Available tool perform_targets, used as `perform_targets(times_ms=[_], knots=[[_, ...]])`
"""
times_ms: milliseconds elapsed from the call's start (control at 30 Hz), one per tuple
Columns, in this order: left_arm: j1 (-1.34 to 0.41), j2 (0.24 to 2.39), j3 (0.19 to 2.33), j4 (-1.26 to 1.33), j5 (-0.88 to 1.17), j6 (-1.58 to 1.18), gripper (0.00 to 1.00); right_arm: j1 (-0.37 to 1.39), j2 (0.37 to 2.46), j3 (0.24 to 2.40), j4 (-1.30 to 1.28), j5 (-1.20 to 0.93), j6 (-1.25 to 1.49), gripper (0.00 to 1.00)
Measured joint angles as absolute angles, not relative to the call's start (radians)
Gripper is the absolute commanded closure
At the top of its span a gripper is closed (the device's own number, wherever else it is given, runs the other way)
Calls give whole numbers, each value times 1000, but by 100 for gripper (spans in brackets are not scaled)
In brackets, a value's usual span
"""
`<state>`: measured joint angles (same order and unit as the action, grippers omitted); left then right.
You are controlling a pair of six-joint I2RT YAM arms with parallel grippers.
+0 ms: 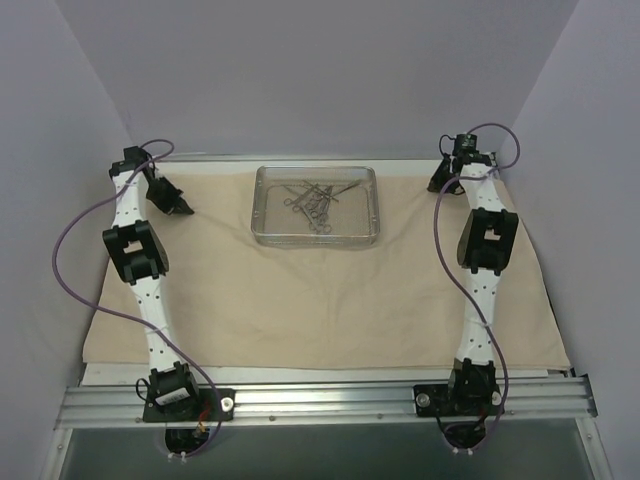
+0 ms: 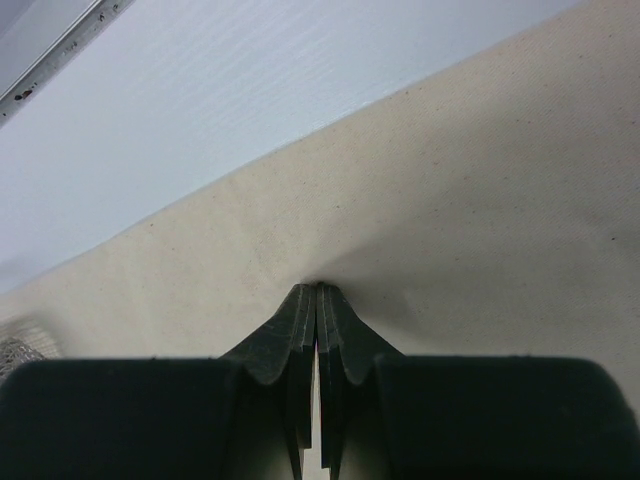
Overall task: Open and lay out the surgical kit
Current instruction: Smooth out the surgical kit at the center of the board.
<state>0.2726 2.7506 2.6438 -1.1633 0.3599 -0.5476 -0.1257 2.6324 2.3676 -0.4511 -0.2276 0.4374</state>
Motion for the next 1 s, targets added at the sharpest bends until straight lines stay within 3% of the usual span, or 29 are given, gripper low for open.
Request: perform_targets(times_ms=[367, 467, 667, 833, 1000], knots=[[278, 2655, 2502, -1155, 244, -577, 98, -131, 2590, 2292, -423, -213, 417, 100], [293, 2618, 2440, -1151, 207, -577, 86, -133, 2590, 2295, -431, -205, 411, 100], [344, 2616, 2454, -1139, 180, -556, 75, -145, 2619, 2369, -489, -202, 386, 100], [335, 2583, 2430, -1132, 119, -537, 73, -159, 2608, 2363, -520, -190, 379, 100], [271, 2400, 2228, -1105, 76, -509, 72, -158, 2451, 2159, -566, -178, 374, 100]])
